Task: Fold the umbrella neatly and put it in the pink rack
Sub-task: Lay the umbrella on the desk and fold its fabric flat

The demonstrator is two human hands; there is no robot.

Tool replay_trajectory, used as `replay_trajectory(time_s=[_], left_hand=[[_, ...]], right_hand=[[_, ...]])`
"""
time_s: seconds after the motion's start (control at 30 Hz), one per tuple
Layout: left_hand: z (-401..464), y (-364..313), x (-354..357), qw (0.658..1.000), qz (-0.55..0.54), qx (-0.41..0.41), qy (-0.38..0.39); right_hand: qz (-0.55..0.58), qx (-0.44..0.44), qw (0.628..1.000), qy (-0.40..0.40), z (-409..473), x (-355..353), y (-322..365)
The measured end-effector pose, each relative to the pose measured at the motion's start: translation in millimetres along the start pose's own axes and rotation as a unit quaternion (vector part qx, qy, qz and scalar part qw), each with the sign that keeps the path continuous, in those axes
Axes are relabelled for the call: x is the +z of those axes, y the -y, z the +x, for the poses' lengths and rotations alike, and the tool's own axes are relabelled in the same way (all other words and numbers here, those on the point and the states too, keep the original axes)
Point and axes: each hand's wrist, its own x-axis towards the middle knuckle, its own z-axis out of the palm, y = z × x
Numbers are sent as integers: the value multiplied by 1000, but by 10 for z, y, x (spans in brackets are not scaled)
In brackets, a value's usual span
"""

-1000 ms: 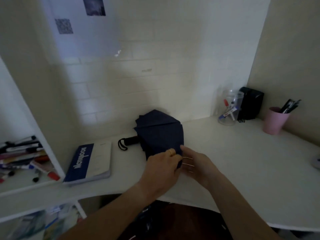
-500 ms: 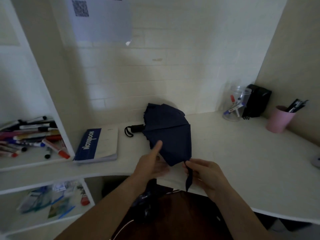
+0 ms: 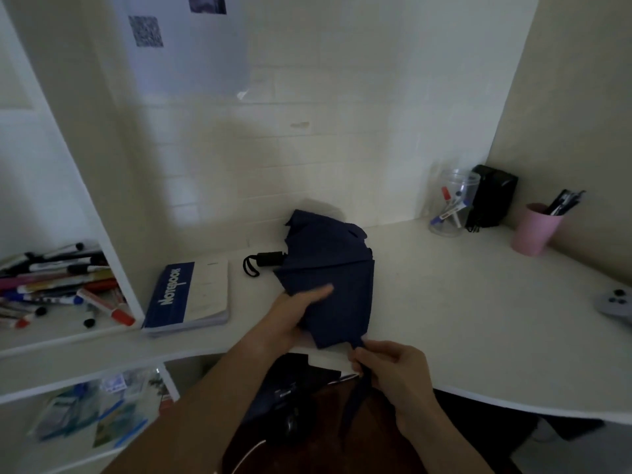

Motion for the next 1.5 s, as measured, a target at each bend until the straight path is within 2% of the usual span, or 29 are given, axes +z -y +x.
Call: replay_trajectory(time_s=[0.2, 0.33, 0.4, 0.43, 0.47, 0.5, 0.53, 0.57, 0.6, 0.67, 0.73, 0.8, 0.87, 0.9, 0.93, 1.0, 1.03, 1.1, 1.17, 1.23, 1.4, 1.5], left_hand=[[-312, 299, -279, 974, 197, 12, -112], [-361, 325, -345, 966, 221, 30, -130], [-371, 341, -337, 938, 298, 83, -154], [-370, 356, -334, 899, 368, 145, -188], [-378, 375, -333, 841, 433, 233, -227], [-386, 380, -325, 766, 482, 344, -252], [-384, 370, -315, 691, 517, 440, -248], [-341, 367, -318, 628, 554, 501, -220], [-273, 366, -331, 584, 596, 521, -183], [-110, 404, -422, 549, 693, 453, -117], [-11, 460, -549, 544, 764, 344, -52], [43, 503, -661, 556, 783, 279, -2], [66, 481, -723, 562, 788, 250, 22], [79, 455, -732, 563, 790, 241, 32], [90, 428, -730, 564, 791, 234, 43], [137, 375, -710, 569, 791, 220, 57], [181, 347, -699, 571, 791, 211, 64], [285, 273, -668, 568, 795, 200, 76], [422, 194, -644, 559, 802, 194, 80], [567, 128, -634, 557, 805, 184, 87], [654, 78, -723, 557, 801, 191, 113], [545, 107, -885, 540, 806, 214, 113]], right_hand=[[-8, 38, 999, 5, -110, 28, -331], [6, 61, 998, -3, -145, -65, -531], [-10, 69, 998, 0, -176, -102, -623], [-13, 70, 997, 1, -188, -113, -669], [-15, 72, 997, -1, -207, -119, -705], [-12, 74, 997, -2, -220, -122, -740], [-10, 76, 997, 0, -225, -118, -781], [-16, 79, 997, 7, -222, -106, -821], [-29, 88, 996, 14, -220, -88, -858], [-51, 112, 992, 34, -219, -67, -926], [-88, 116, 988, 47, -271, -55, -932], [-227, 31, 973, 35, -315, -125, -840], [-403, -131, 904, -51, -294, -180, -538], [-424, -233, 871, -84, -245, -176, -341], [-414, -322, 847, -86, -144, -150, -172], [-422, -432, 797, -10, 158, -19, 115], [-451, -441, 774, 48, 347, 54, 193], [-546, -385, 728, 152, 725, 160, 217], [-639, -321, 669, 201, 1050, 154, 179], [-682, -291, 635, 216, 1266, 118, 170], [-696, -282, 624, 218, 1346, 45, 181], [-693, -278, 621, 238, 1223, -107, 208]])
